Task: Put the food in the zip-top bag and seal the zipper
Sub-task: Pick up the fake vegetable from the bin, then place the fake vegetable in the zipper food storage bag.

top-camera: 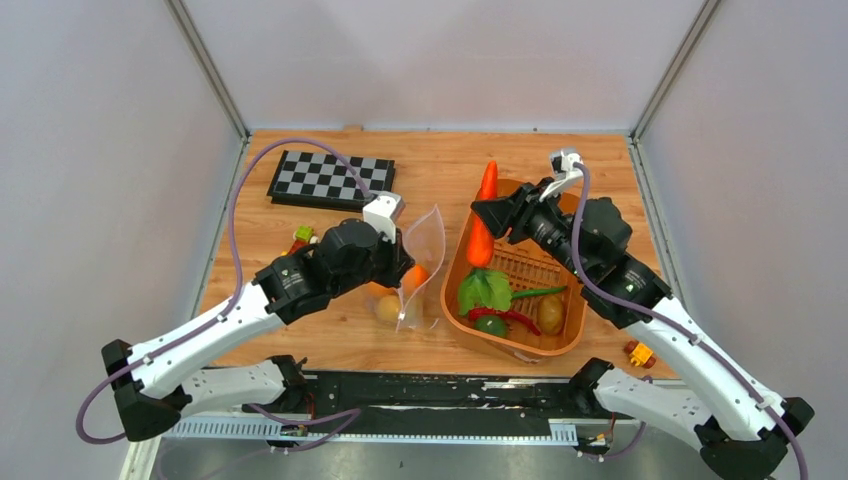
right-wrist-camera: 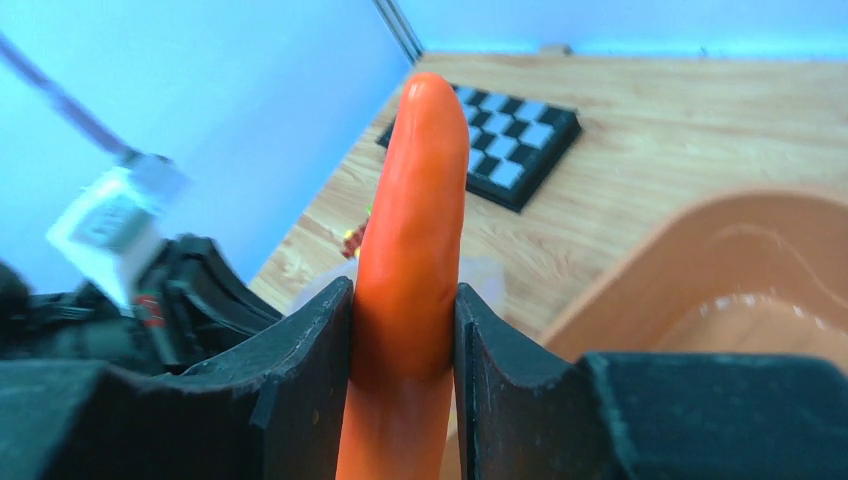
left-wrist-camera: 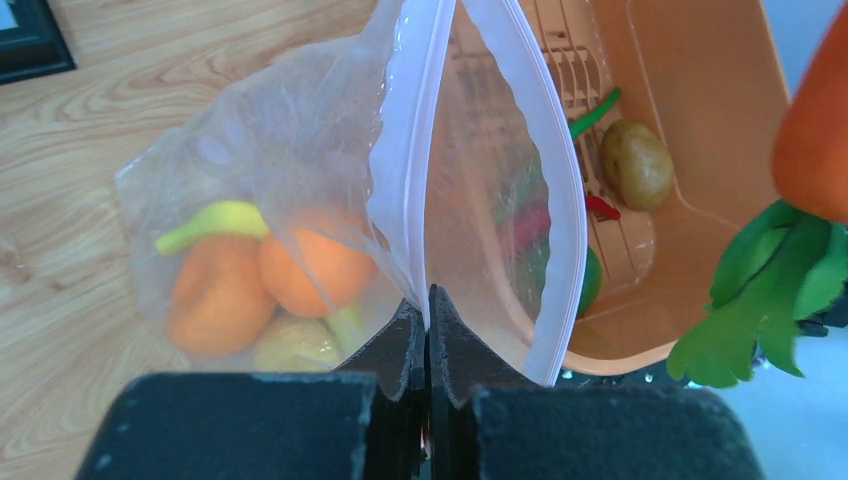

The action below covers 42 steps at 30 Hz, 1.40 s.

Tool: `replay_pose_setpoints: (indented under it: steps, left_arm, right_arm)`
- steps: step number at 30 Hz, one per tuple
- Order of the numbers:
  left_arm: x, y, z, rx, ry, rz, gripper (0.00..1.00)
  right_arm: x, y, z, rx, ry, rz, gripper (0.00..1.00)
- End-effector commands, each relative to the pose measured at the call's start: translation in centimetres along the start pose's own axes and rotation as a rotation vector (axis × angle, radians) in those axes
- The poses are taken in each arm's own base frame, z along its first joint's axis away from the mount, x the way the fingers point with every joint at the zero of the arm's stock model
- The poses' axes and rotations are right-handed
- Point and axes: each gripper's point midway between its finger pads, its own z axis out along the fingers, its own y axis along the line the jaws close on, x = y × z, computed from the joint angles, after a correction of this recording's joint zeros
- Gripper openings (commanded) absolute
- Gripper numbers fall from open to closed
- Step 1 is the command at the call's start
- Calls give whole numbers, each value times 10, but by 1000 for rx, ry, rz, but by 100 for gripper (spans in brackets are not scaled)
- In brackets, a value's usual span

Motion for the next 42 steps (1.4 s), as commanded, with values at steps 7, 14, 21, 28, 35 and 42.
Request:
replay_pose_setpoints:
  steps: [7, 14, 21, 28, 35, 42]
  left_arm:
    - [-29, -30, -8, 119, -46, -45, 0]
    - [-31, -31, -13, 129, -57, -62, 0]
    - [-36, -31, -19, 130, -84, -82, 0]
    - [-46, -29, -27, 128, -138, -117, 0]
    - [-50, -22, -27, 93, -159, -127, 0]
    - [-52, -16, -30, 68, -185, -139, 0]
  right_arm:
    - [-110, 73, 0, -136, -446, -102, 0]
    - [-126, 97, 24, -140, -534, -126, 0]
    - [-65, 84, 49, -93, -458, -196, 0]
    - [-21, 82, 47, -184, -381, -258, 0]
    - [-14, 97, 36, -283, -341, -295, 3]
    - [22, 109, 37, -384, -184, -291, 11]
